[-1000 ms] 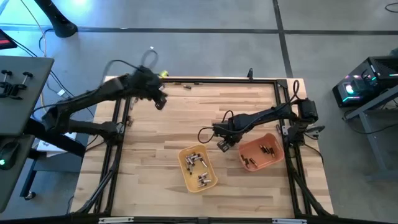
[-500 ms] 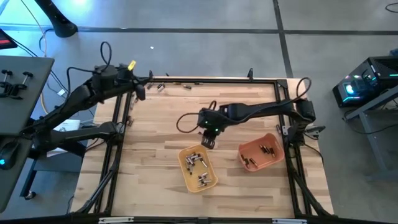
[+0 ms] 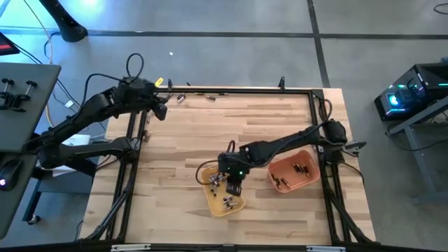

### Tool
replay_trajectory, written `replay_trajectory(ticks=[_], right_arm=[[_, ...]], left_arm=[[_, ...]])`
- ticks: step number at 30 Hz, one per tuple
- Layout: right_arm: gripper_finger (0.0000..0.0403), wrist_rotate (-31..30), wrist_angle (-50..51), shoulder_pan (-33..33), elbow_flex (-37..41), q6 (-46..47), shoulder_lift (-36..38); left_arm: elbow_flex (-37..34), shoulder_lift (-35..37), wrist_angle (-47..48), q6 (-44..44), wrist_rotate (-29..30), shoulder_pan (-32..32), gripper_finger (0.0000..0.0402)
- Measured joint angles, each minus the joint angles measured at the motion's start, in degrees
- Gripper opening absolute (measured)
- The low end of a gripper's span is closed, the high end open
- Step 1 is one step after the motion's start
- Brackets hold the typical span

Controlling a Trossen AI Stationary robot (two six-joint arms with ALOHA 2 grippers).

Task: Sort batteries
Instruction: Put the silver battery into the yellow bin, then adjust the black batteries

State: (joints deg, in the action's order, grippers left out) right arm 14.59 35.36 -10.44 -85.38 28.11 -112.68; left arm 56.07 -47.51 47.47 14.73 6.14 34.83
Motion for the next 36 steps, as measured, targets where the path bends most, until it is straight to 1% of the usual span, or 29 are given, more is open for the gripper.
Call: replay_trajectory(ticks=[2, 4, 5, 7, 8, 10, 12, 14, 16, 18, 21, 22, 24, 28, 30, 33, 36], right_arm=[[0.0089, 2.82, 0.05, 0.29, 0.02, 1.45, -0.87], [0.0142, 4.53, 0.19, 0.51, 0.02, 0.21, -1.18], [0.0169, 4.22, 0.38, 0.67, 0.02, -1.18, -1.21], [0.0212, 3.85, 0.37, 1.13, 0.00, -2.97, -0.94], [0.0229, 3.81, 0.55, 1.44, 0.00, -3.58, -0.66], [0.0248, 3.82, 0.88, 2.16, -0.05, -4.10, 0.14], [0.0255, 2.81, 2.62, 2.91, -0.07, -5.47, 0.76], [0.0256, 1.58, 4.01, 3.85, -0.05, -7.74, 1.37], [0.0257, 0.03, 5.09, 5.10, -0.05, -8.93, 2.67], [0.0258, -1.35, 5.61, 6.43, -0.07, -8.90, 4.36], [0.0258, -2.06, 6.69, 8.60, -0.07, -7.37, 6.15], [0.0258, -2.13, 6.90, 9.21, -0.07, -6.38, 6.65], [0.0259, -2.15, 6.97, 10.23, -0.07, -4.31, 7.72], [0.0259, -2.29, 6.47, 11.37, -0.07, -0.40, 8.31], [0.0259, -2.27, 6.80, 11.80, -0.07, 1.80, 8.26], [0.0259, -2.28, 6.60, 12.05, -0.07, 2.47, 8.26], [0.0259, -2.14, 6.99, 12.52, -0.07, -0.32, 8.40]], left_arm=[[0.00, -0.97, 2.74, 1.74, 0.76, 0.00, 0.0000], [0.00, -1.78, 4.88, 2.25, 2.51, 0.02, 0.0000], [0.00, -2.27, 5.71, 3.11, 4.36, 0.01, 0.0000], [0.00, -3.97, 6.64, 7.19, 10.63, 0.42, 0.0000], [0.00, -5.23, 7.01, 9.75, 13.82, 1.34, 0.0000], [0.00, -8.40, 8.05, 13.54, 16.20, 4.46, 0.0000], [0.00, -12.89, 8.05, 14.44, 15.80, 8.54, 0.0000], [0.00, -18.93, 7.67, 14.63, 15.34, 12.76, 0.0000], [-0.07, -24.93, 5.07, 16.37, 14.74, 16.93, 0.0000], [-0.06, -29.65, -0.12, 18.99, 10.19, 21.19, 0.0000], [-0.02, -36.24, -7.95, 18.63, 3.13, 25.86, 0.0000], [-0.02, -38.24, -9.32, 18.26, 2.07, 27.01, 0.0000], [0.05, -41.70, -10.27, 18.07, 1.83, 29.13, 0.0000], [2.77, -47.33, -11.89, 19.05, 4.72, 29.42, 0.0000], [3.38, -49.12, -12.40, 18.78, 4.69, 29.48, 0.0000], [3.31, -49.67, -11.81, 19.54, 4.77, 29.73, 0.0000], [1.47, -48.33, -13.06, 19.53, 6.72, 29.43, 0.0000]])
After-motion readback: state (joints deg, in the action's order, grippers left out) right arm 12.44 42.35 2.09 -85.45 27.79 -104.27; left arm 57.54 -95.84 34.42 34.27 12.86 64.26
